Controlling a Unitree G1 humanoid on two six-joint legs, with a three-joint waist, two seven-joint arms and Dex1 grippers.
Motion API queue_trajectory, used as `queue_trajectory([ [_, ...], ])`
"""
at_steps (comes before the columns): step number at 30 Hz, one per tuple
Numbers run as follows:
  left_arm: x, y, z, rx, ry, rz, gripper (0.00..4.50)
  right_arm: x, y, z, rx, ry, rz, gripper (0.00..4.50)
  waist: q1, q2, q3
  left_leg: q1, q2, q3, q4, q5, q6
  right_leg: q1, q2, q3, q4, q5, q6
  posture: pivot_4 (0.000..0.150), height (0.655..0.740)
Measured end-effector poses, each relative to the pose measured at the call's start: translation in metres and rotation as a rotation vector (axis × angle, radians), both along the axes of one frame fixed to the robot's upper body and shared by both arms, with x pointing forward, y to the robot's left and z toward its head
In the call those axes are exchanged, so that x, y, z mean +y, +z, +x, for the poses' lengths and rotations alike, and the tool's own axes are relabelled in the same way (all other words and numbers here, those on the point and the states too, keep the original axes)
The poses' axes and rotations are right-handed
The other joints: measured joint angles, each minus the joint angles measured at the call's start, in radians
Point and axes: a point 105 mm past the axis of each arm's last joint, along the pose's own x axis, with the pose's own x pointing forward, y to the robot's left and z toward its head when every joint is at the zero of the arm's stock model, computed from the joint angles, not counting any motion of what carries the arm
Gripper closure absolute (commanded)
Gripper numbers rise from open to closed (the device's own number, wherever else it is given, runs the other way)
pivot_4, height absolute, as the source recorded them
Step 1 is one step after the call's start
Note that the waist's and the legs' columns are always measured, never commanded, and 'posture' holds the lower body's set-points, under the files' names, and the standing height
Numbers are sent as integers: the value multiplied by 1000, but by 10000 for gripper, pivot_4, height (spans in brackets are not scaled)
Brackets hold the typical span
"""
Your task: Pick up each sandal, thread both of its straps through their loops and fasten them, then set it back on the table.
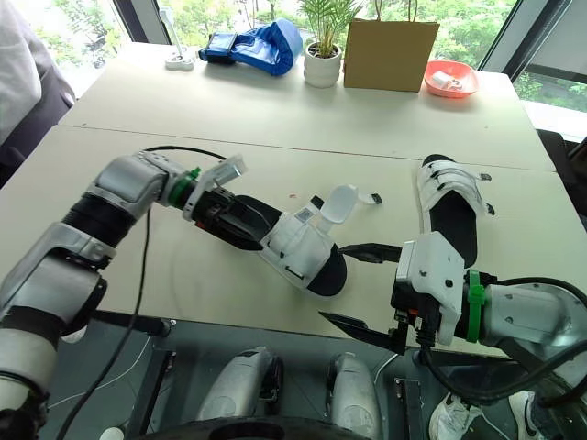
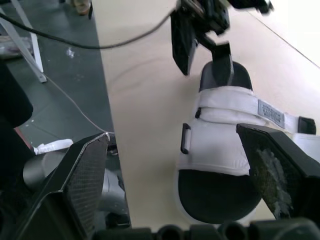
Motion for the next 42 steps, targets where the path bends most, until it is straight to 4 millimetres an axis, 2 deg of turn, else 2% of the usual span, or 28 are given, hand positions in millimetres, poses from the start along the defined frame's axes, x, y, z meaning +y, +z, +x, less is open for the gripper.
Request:
queue_trajectory([
  [4,-13,-5,-1,55,-6,-13,0,-2,-4,0,15,-15,-24,761,-6,0,0,0,0,0,0,0,0,0,1,0,1,0,1,1500,7209],
  [7,-16,-11,-2,85,-5,-2,7288,-2,-6,1,14,-23,-32,0,-11,0,0,0,0,0,0,0,0,0,0,0,1,0,1,1500,7209],
  [15,-28,-14,-1,207,54,-34,44697,-4,-8,2,0,-39,-40,0,-10,0,0,0,0,0,0,-1,1,0,1,0,1,0,1,1500,7209],
  [18,-31,-1,5,288,209,-113,44697,-3,-12,4,2,-41,-47,0,-12,-1,0,0,0,0,0,-1,2,-1,0,0,1,0,2,1500,7209],
  [21,-26,9,-4,341,272,-174,44697,-5,-14,8,-6,-54,-51,0,-16,0,0,0,0,0,-1,0,1,-1,1,1,2,0,2,1500,7209],
  [23,-20,6,-15,368,314,-191,44697,-6,-15,10,-10,-57,-52,0,-16,0,0,0,0,0,-1,0,0,-1,1,1,2,0,2,1500,7209],
  [28,-9,-3,-24,452,467,-216,44697,-2,-15,18,-29,-33,-51,0,-8,0,0,1,0,0,2,1,-1,1,0,1,2,1,4,1500,7209],
  [30,-10,-5,-32,425,468,-216,44697,0,-17,20,-28,-21,-54,0,-9,0,0,1,-1,0,2,1,-1,2,0,1,1,1,4,1500,7209],
  [33,-11,-21,-42,378,478,-175,44697,0,-24,22,-10,-11,-75,0,-11,1,0,2,-1,0,0,1,-3,2,1,1,1,1,4,1500,7209],
  [37,-11,-23,-39,323,497,-187,44697,0,-26,24,-12,-1,-84,0,-10,1,0,3,-1,0,0,2,-5,2,1,1,2,1,3,1500,7209],
  [38,-11,-23,-38,303,498,-195,36234,0,-26,25,-16,1,-84,0,-11,1,0,3,-1,0,0,2,-5,3,1,1,2,1,3,1500,7209],
  [39,-11,-23,-38,284,497,-202,33158,0,-26,26,-16,-1,-84,0,-11,1,0,3,-1,0,0,2,-5,2,1,1,2,1,3,1500,7209],
  [42,-7,-19,-39,273,494,-209,18008,-2,-27,28,-16,-10,-88,0,-11,1,0,3,-1,0,0,2,-5,2,1,1,2,1,3,1500,7209],
])
